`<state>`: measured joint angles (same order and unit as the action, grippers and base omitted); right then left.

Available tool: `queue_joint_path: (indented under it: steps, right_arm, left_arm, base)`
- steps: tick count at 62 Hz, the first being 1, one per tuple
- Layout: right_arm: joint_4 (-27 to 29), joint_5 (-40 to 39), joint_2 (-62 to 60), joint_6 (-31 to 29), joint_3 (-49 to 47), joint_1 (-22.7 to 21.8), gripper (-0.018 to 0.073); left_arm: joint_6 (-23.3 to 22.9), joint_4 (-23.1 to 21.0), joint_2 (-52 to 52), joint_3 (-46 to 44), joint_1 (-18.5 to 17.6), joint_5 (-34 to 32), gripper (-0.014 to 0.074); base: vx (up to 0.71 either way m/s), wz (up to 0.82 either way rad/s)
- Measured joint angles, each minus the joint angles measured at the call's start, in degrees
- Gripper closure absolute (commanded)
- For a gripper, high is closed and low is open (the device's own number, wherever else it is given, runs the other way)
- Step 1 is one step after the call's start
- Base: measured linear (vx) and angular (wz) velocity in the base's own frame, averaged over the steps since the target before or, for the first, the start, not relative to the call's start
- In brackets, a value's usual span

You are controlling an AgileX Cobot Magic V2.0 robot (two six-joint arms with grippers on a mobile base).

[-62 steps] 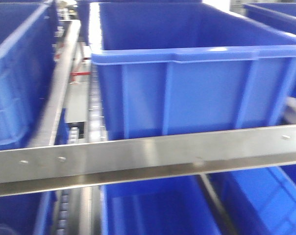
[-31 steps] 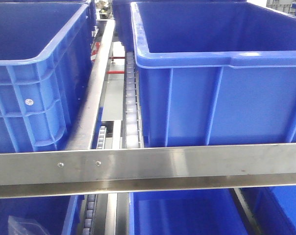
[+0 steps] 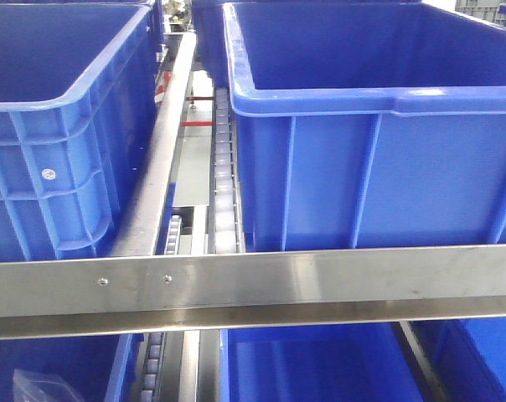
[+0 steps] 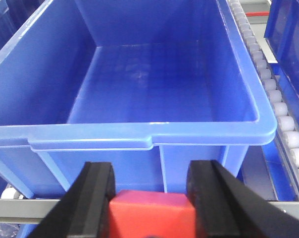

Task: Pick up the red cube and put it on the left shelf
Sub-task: 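Move the right gripper with the red cube down into a blue bin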

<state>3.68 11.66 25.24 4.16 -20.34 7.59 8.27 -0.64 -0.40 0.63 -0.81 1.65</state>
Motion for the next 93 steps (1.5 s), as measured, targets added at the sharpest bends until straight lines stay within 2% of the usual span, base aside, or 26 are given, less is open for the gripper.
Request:
queue_joint_path:
  steps: [93]
  right_arm:
    - [0.0, -0.39, 0.0, 0.0, 0.0, 0.0, 0.0503]
  left_arm:
    - [0.0, 0.0, 0.0, 0.0, 0.0, 0.0, 0.0491]
  base:
    - [0.0, 0.0]
